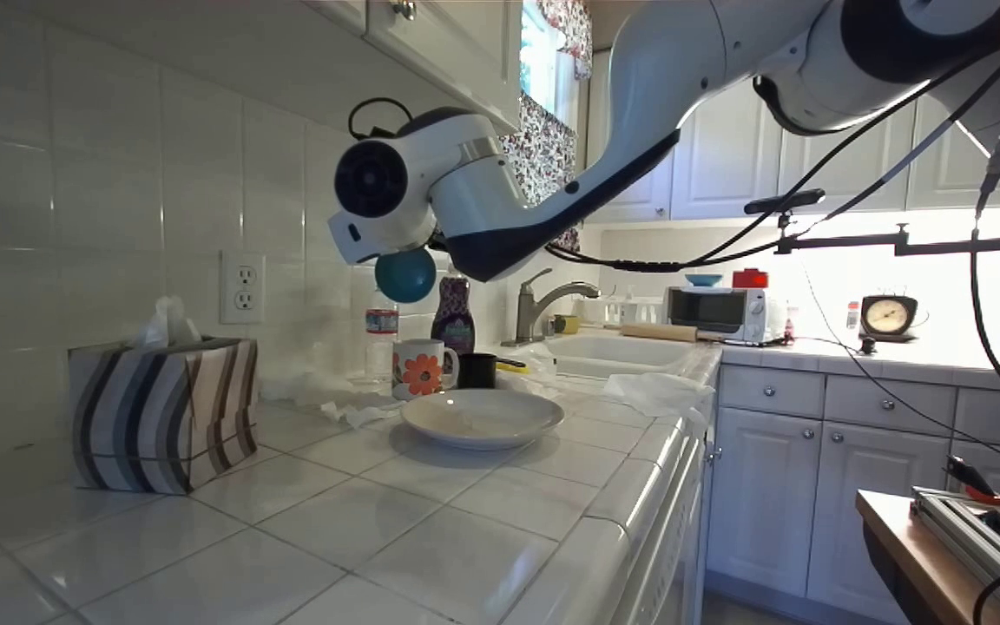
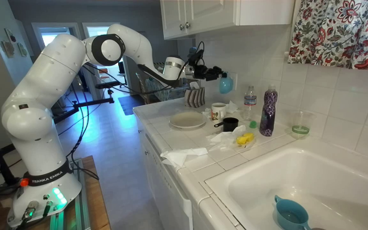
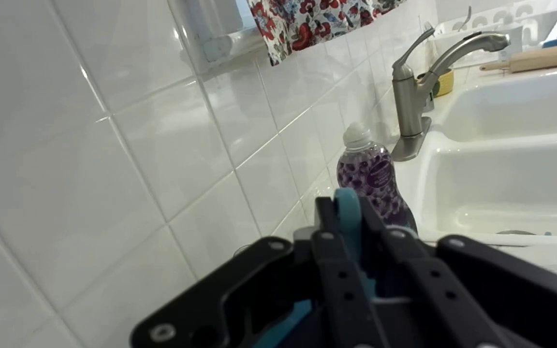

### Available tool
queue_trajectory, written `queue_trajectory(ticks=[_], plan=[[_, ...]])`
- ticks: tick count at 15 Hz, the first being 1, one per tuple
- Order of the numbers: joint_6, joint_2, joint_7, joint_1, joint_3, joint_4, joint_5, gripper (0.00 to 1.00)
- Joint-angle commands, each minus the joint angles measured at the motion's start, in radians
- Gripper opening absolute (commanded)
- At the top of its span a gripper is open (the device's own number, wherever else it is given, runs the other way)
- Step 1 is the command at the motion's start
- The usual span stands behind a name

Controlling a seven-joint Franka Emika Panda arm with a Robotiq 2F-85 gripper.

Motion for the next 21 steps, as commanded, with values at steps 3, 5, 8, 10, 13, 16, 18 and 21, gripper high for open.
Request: queue_trajectory(ticks=[3,5,8,10,13,16,18,21], plan=[[0.006,-0.037,0.154,-0.070,0.033,-0.015,0.118,0.03],[0.018,-0.042,0.220,-0.094,0.036,-0.014,0.163,0.03],[0.060,-0.049,0.293,-0.120,0.037,-0.021,0.202,0.03],[0.097,-0.055,0.339,-0.132,0.039,-0.030,0.213,0.03],[0.208,-0.097,0.456,-0.156,0.052,-0.083,0.253,0.03],[0.277,-0.135,0.560,-0.166,0.051,-0.131,0.284,0.03],[0.317,-0.164,0.622,-0.176,0.050,-0.173,0.305,0.03],[0.382,-0.209,0.704,-0.188,0.049,-0.248,0.341,0.03]])
